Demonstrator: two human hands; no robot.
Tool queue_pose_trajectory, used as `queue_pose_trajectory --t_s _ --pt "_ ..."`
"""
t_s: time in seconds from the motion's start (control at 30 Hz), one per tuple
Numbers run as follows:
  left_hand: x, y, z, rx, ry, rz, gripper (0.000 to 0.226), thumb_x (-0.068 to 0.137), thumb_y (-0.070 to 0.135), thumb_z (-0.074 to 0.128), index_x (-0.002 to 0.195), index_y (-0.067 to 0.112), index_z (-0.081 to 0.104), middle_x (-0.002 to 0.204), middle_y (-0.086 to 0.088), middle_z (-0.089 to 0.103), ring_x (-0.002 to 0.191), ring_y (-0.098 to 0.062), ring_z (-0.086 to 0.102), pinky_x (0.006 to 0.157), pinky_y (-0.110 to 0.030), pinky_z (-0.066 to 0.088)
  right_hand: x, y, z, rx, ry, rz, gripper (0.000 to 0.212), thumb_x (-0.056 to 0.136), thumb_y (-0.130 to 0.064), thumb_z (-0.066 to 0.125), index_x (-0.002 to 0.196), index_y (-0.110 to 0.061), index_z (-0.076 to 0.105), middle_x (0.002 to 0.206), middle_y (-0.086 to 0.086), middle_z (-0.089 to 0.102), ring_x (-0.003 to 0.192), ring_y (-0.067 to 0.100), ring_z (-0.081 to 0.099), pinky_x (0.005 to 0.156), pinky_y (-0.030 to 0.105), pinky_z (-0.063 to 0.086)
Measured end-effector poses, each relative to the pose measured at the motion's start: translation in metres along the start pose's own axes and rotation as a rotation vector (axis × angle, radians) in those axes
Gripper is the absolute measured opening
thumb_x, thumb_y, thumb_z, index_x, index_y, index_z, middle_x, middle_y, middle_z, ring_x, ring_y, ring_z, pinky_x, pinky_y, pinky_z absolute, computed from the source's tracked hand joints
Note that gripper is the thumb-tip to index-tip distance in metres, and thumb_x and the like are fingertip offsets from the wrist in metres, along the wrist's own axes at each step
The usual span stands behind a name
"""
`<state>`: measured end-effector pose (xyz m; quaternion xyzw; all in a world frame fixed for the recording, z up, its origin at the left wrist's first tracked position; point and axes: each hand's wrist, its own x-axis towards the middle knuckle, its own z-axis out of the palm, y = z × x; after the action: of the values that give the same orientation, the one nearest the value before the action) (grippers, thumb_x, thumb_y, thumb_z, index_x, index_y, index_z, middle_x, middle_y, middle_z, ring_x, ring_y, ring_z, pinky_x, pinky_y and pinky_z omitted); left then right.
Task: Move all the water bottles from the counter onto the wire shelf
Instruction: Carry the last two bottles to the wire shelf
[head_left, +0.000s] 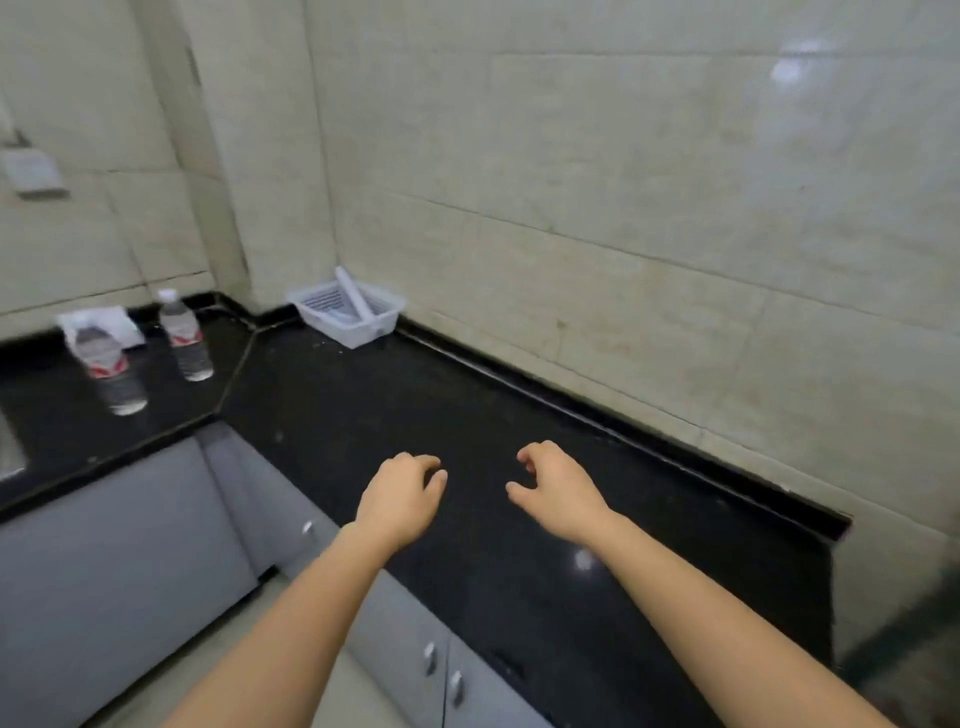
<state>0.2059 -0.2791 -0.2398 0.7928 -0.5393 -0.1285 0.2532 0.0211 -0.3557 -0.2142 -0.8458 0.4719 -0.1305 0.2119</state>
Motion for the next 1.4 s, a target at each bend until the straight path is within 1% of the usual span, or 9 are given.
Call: queue_pose_trajectory --t_s 0.23,0.53,0.63,0.77,0.9,1.1,1.2,1.33,1.4 --pt "0.028 -0.101 -0.046 0.035 0.082 -0.195 0.039 0.096 0.036 0.045 0.129 0.018 0.056 0.128 -0.008 0.057 0.115 -0.024 0.056 0.095 -0.035 0.046 0.089 -0.084 0.065 -0.038 -0.151 -0.147 0.053 0.092 -0.035 0.058 0.138 -0.012 0.045 0.134 0.003 0.048 0.12 0.02 0.051 0.097 0.036 0.047" --pt "0.122 -0.229 -0.111 0.092 0.106 -0.376 0.039 0.095 0.034 0.044 0.128 0.017 0.056 0.129 -0.015 0.056 0.121 -0.03 0.051 0.099 -0.038 0.044 0.246 -0.196 0.154 -0.135 -0.283 -0.324 0.056 0.093 -0.036 0.057 0.139 -0.01 0.042 0.135 0.007 0.046 0.122 0.024 0.047 0.098 0.038 0.045" --pt "0.15 -0.269 -0.134 0.124 0.138 -0.411 0.04 0.095 0.031 0.044 0.13 0.016 0.054 0.13 -0.014 0.054 0.123 -0.031 0.047 0.1 -0.038 0.042 0.29 -0.229 0.18 -0.21 -0.31 -0.371 0.055 0.093 -0.037 0.056 0.138 -0.01 0.042 0.134 0.008 0.046 0.123 0.026 0.046 0.099 0.042 0.044" --pt "0.173 -0.318 -0.155 0.167 0.198 -0.444 0.039 0.094 0.028 0.043 0.129 0.017 0.055 0.128 -0.008 0.054 0.12 -0.026 0.046 0.096 -0.035 0.042 0.338 -0.269 0.212 -0.415 -0.357 -0.434 0.05 0.094 -0.038 0.053 0.134 -0.009 0.043 0.133 0.01 0.045 0.125 0.03 0.043 0.1 0.045 0.041" --pt "0.199 -0.369 -0.177 0.245 0.197 -0.499 0.041 0.093 0.029 0.043 0.132 0.017 0.05 0.132 -0.006 0.047 0.122 -0.026 0.041 0.092 -0.039 0.045 0.38 -0.311 0.245 -0.481 -0.381 -0.469 0.05 0.094 -0.039 0.051 0.133 -0.009 0.043 0.134 0.011 0.044 0.127 0.031 0.04 0.1 0.046 0.038" --pt "0.246 -0.453 -0.218 0.265 0.232 -0.486 0.047 0.093 0.029 0.046 0.138 0.017 0.041 0.141 -0.008 0.037 0.122 -0.028 0.04 0.091 -0.04 0.047 0.441 -0.381 0.292 -0.436 -0.364 -0.455 0.051 0.094 -0.038 0.052 0.134 -0.009 0.041 0.136 0.01 0.042 0.127 0.03 0.039 0.101 0.045 0.038" --pt "0.272 -0.494 -0.243 0.216 0.252 -0.445 0.052 0.092 0.027 0.049 0.141 0.019 0.036 0.144 -0.008 0.034 0.124 -0.028 0.039 0.092 -0.041 0.048 0.473 -0.412 0.31 -0.38 -0.341 -0.401 0.056 0.093 -0.038 0.054 0.138 -0.01 0.038 0.138 0.01 0.041 0.127 0.029 0.04 0.102 0.044 0.04" --pt "0.309 -0.535 -0.27 0.131 0.322 -0.393 0.059 0.093 0.027 0.049 0.147 0.021 0.024 0.152 -0.007 0.025 0.135 -0.026 0.031 0.097 -0.04 0.045 0.51 -0.447 0.328 -0.307 -0.304 -0.306 0.067 0.091 -0.036 0.058 0.145 -0.012 0.027 0.141 0.009 0.038 0.13 0.028 0.04 0.104 0.044 0.04" --pt "0.327 -0.551 -0.281 0.058 0.359 -0.331 0.061 0.092 0.027 0.053 0.146 0.019 0.025 0.15 -0.007 0.029 0.133 -0.025 0.035 0.096 -0.04 0.045 0.529 -0.462 0.336 -0.277 -0.245 -0.282 0.069 0.091 -0.036 0.059 0.146 -0.014 0.024 0.138 0.009 0.04 0.127 0.027 0.042 0.101 0.043 0.042"
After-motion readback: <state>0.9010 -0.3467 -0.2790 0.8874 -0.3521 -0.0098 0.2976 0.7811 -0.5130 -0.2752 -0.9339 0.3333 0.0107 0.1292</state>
